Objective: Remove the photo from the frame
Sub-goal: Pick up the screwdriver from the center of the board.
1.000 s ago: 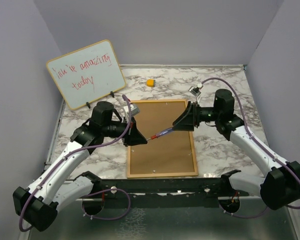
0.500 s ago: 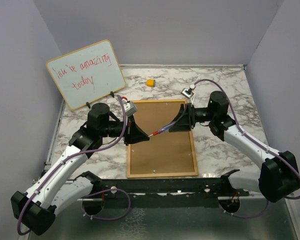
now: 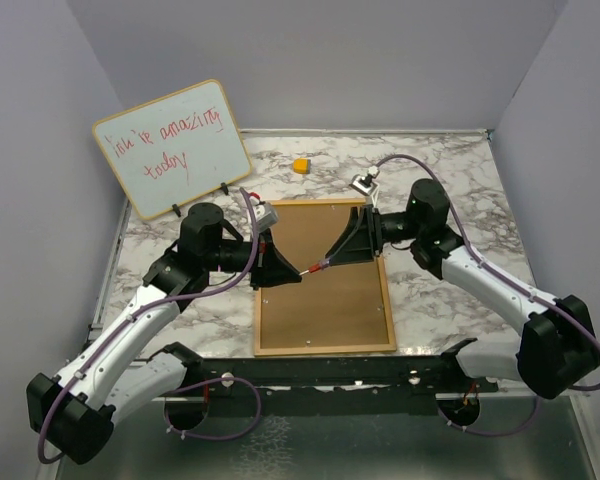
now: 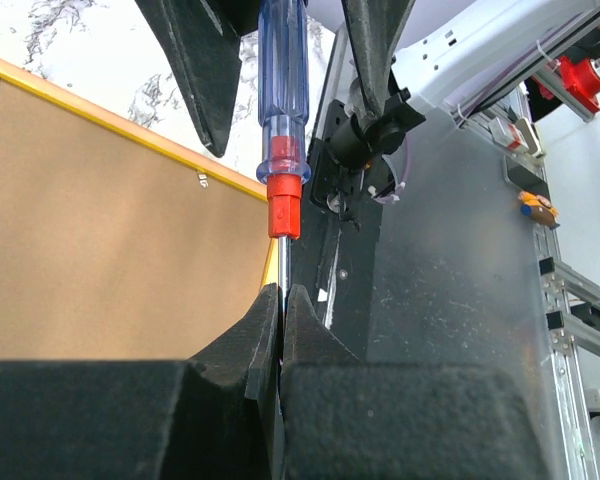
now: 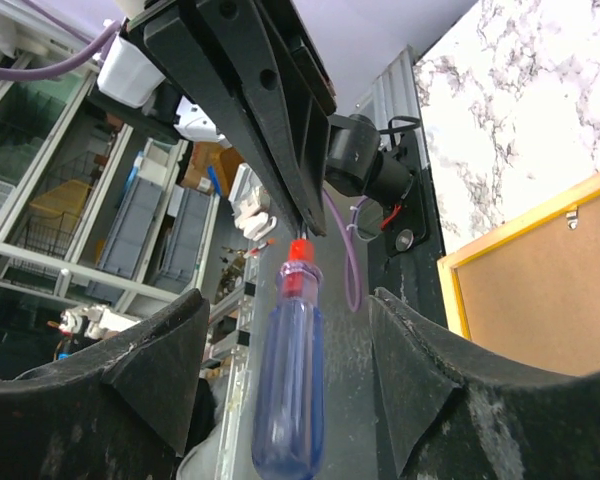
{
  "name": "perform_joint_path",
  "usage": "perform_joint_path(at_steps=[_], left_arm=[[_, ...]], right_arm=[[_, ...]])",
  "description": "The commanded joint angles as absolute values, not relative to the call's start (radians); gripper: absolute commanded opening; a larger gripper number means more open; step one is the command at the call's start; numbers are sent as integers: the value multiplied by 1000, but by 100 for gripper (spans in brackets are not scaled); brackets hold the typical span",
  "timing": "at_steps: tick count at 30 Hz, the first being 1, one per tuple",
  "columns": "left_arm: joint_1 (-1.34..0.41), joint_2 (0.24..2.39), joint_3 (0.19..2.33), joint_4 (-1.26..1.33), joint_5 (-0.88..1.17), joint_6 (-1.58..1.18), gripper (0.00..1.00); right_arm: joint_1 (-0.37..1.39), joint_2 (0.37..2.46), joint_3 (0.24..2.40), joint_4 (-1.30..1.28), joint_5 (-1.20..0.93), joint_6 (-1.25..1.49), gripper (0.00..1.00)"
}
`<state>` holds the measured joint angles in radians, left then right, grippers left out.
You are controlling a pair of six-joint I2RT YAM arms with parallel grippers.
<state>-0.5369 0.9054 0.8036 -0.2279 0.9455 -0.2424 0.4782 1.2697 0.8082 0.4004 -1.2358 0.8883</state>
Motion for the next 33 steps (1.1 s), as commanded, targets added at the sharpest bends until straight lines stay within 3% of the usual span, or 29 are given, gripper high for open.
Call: perform_joint_path(at_steps=[1, 5, 13, 15, 25, 33], left_arm=[[-540, 919, 807, -199, 985, -243, 0], [-540, 918, 813, -198, 969, -247, 0], [-540, 913, 814, -210, 942, -247, 0], [-540, 913, 814, -213, 942, -248, 0], [-540, 929, 817, -227, 966, -246, 0], [-541, 923, 818, -239, 941, -237, 0]], right_arm=[[507, 1295, 855, 375, -1237, 862, 65], [518, 1288, 858, 364, -1228, 853, 54], [520, 1268, 849, 243, -1213, 772, 53], [520, 1262, 846, 236, -1212, 763, 48], [520, 1264, 853, 255, -1189, 777, 45], [520, 1264, 854, 259, -1192, 786, 34]])
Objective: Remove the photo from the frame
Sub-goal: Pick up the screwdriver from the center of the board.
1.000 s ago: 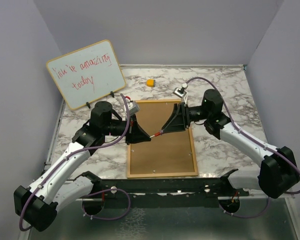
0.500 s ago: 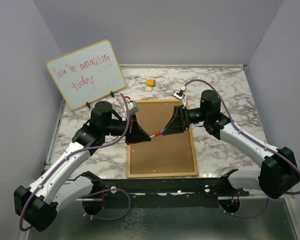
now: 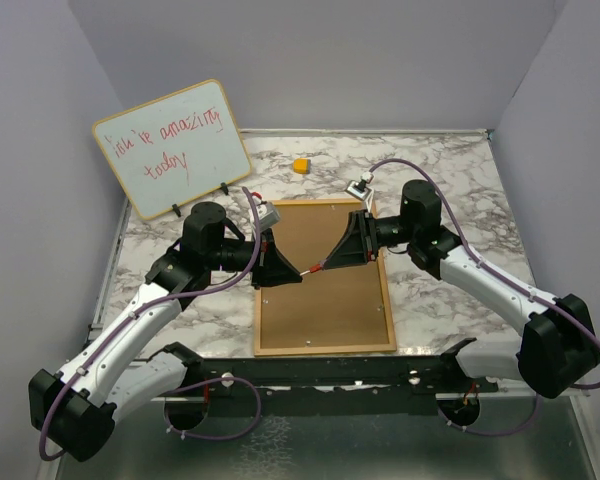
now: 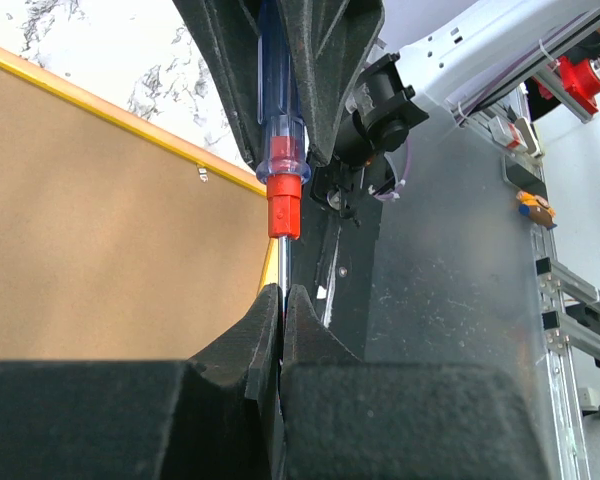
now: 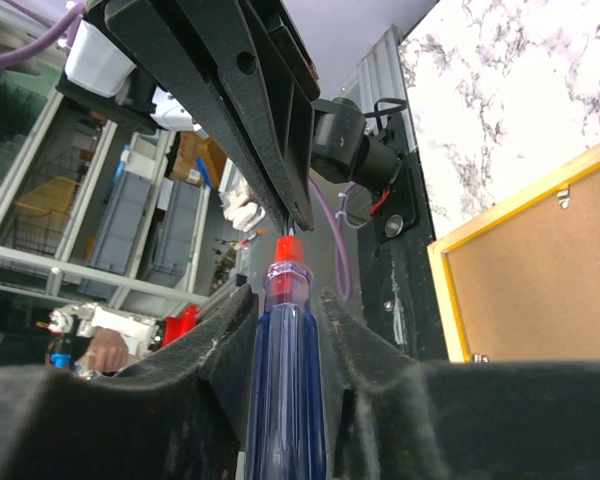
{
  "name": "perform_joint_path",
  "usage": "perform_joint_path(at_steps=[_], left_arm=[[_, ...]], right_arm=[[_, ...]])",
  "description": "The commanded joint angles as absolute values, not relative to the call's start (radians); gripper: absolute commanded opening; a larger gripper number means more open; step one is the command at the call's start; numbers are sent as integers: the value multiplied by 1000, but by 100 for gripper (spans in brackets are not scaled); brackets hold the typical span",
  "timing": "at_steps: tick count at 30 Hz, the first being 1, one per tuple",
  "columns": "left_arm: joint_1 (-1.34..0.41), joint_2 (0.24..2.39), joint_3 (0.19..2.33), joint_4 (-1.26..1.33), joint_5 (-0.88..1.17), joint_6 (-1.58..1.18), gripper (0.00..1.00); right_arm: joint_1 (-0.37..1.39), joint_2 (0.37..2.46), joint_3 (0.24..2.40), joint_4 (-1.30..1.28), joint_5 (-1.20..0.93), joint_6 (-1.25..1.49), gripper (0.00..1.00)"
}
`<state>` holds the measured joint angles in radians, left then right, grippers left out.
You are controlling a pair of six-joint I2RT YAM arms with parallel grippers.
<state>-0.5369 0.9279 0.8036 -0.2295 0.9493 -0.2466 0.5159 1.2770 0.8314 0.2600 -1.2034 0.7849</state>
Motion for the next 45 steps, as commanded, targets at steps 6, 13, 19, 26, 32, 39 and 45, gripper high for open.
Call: perform_joint_path(at_steps=[6, 13, 19, 26, 32, 39, 45], left_arm=[[-540, 925, 824, -256, 935, -226, 0], [-540, 929, 824, -264, 925, -221, 0], [-540, 931, 828, -267, 911, -221, 1], [-540, 953, 883, -279, 906, -249, 49], [-541, 1015, 914, -297, 940, -268, 59], [-569, 1057, 913, -324, 952, -263, 62], [-613, 1080, 915, -345, 934, -244, 57]], right_arm=[[520, 1265, 867, 217, -1194, 750, 25], [520, 1261, 871, 212, -1196, 749, 9], [520, 1256, 869, 191, -1191, 734, 1], [520, 1246, 871, 160, -1181, 710, 1], [520, 1243, 869, 122, -1155, 692, 1], [520, 1237, 850, 109, -1130, 693, 1], [521, 1239, 856, 109, -1126, 696, 1]])
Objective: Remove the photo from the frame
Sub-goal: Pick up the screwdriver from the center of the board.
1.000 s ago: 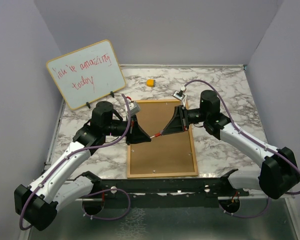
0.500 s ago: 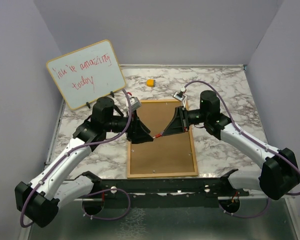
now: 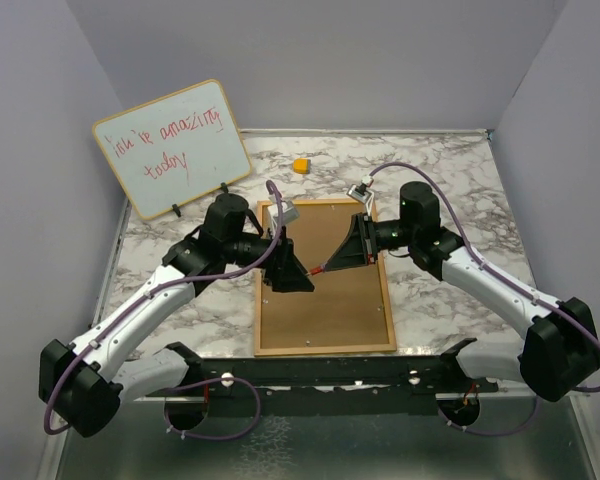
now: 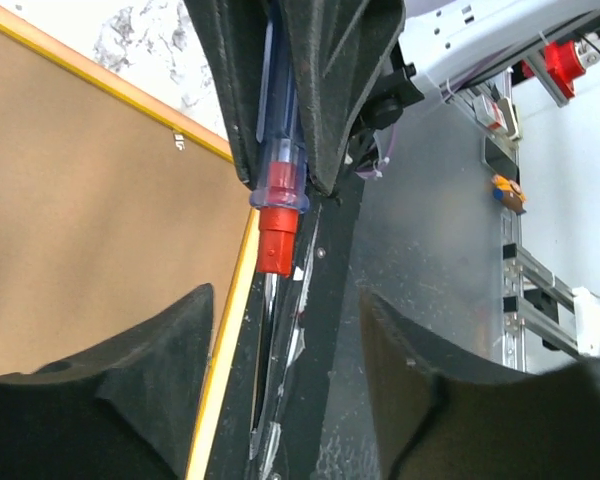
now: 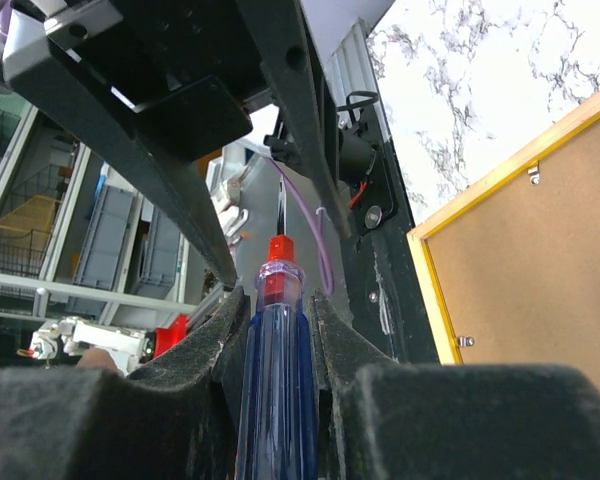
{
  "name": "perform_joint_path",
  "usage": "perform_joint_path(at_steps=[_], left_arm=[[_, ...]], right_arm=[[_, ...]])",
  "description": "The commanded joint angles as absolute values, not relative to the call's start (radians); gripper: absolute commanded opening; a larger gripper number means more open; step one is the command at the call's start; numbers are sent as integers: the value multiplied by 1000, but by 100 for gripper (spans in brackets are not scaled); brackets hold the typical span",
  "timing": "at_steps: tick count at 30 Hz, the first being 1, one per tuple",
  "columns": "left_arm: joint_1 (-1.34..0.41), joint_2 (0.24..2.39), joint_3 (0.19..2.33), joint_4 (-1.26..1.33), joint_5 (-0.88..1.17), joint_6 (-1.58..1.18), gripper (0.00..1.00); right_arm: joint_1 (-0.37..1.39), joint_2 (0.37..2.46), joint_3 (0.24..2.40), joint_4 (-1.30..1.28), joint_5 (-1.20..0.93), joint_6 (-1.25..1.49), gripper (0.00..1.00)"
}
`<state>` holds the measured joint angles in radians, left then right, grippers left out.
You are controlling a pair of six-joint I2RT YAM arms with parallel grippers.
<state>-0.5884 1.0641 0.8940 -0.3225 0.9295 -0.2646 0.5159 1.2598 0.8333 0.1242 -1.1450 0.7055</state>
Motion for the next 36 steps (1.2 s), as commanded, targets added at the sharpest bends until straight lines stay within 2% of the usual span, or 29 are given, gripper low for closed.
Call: perform_joint_path(at_steps=[1, 5, 9, 12, 15, 17, 20, 36], left_arm=[[-618, 1083, 917, -345, 932, -240, 52], [-626, 1090, 923, -349, 903, -241, 27], [-630, 1096, 929, -363, 897, -231, 9], [-632, 1097, 935, -381, 894, -213, 1], [-631, 1094, 939, -382, 907, -203, 0], [-632, 1091, 942, -385, 909, -199, 0], [-632, 1093, 943, -387, 913, -193, 0], [-632, 1115, 948, -394, 919, -187, 0]], right_arm=[[520, 1240, 856, 109, -1126, 696, 1], [520, 1244, 853, 113, -1132, 699, 1], [520, 1241, 850, 111, -1152, 693, 1], [520, 1239, 847, 110, -1169, 688, 3], [521, 1238, 847, 109, -1182, 683, 11], [520, 1237, 848, 112, -1187, 681, 26], [520, 1234, 852, 113, -1190, 679, 39], [520, 1216, 850, 131, -1238, 683, 38]])
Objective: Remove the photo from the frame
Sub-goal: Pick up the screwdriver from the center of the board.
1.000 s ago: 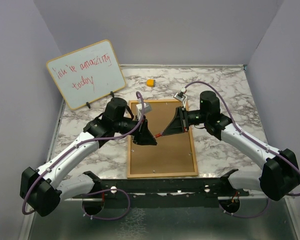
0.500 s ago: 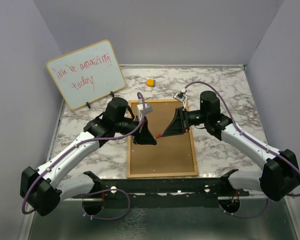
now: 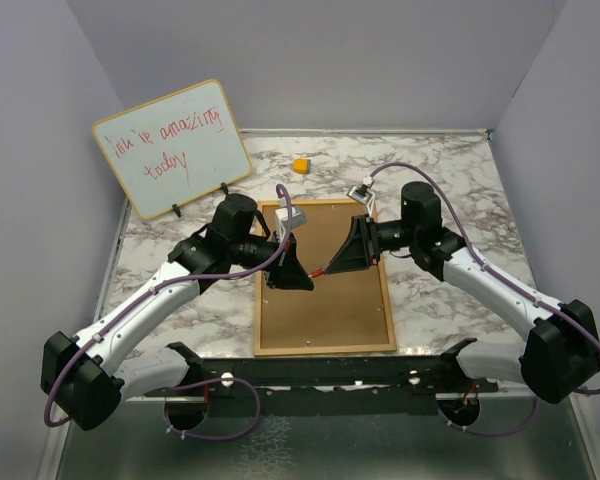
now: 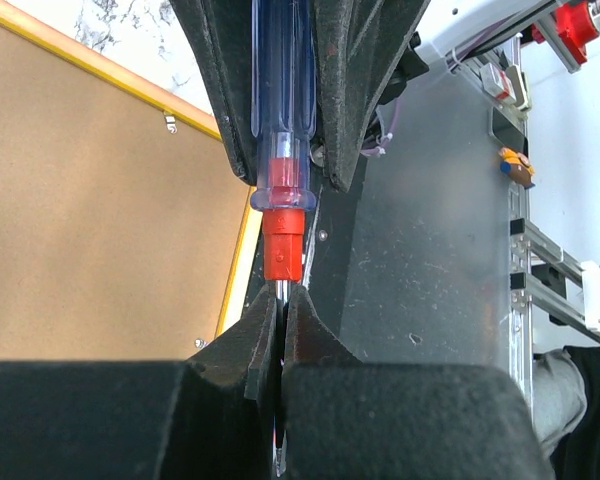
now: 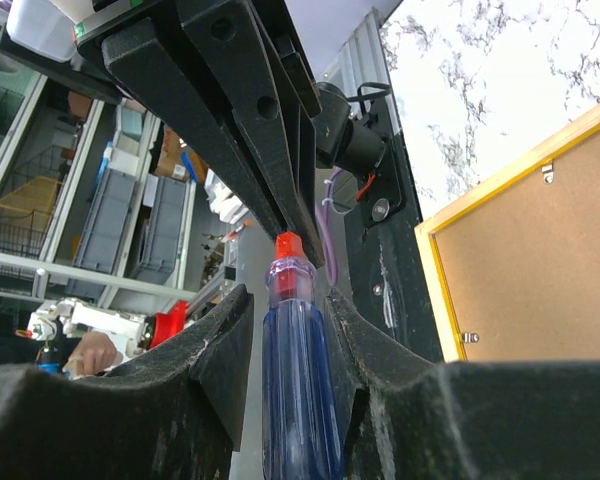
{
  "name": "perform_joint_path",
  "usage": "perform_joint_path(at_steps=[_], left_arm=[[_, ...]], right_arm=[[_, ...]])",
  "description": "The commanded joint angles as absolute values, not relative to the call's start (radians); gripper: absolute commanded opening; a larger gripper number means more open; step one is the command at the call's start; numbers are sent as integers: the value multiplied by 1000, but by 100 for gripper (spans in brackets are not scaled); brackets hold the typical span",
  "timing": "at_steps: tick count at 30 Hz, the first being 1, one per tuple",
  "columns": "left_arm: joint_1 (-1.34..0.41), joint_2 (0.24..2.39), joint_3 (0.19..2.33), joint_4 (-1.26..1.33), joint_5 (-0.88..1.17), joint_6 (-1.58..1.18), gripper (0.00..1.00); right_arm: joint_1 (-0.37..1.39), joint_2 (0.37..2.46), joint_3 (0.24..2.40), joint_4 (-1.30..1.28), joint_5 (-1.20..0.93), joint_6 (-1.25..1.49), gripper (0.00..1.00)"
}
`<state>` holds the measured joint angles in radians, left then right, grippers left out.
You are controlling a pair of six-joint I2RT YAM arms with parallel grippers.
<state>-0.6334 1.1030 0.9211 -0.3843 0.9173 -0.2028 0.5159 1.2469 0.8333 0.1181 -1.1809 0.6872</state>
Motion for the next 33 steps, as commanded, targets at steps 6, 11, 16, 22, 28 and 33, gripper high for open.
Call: perform_joint_path(at_steps=[6, 11, 16, 22, 28, 33], left_arm=[[-632, 1117, 951, -395, 920, -184, 0], [-632, 1119, 951, -397, 925, -183, 0], [-632, 1118, 951, -398, 926, -183, 0], [-632, 1119, 952, -400, 925, -184, 0], [-631, 1120, 955, -400, 882, -182, 14], [-632, 1103, 959, -406, 786, -190, 56]], right_arm=[[520, 1213, 851, 119, -1246, 669, 38], [520, 1215, 854, 110, -1245, 663, 38], [520, 1210, 855, 101, -1250, 653, 35], [520, 1209, 861, 92, -1246, 649, 17], [520, 1183, 867, 35, -1184, 598, 1], [520, 1152, 869, -75, -1100, 538, 1]])
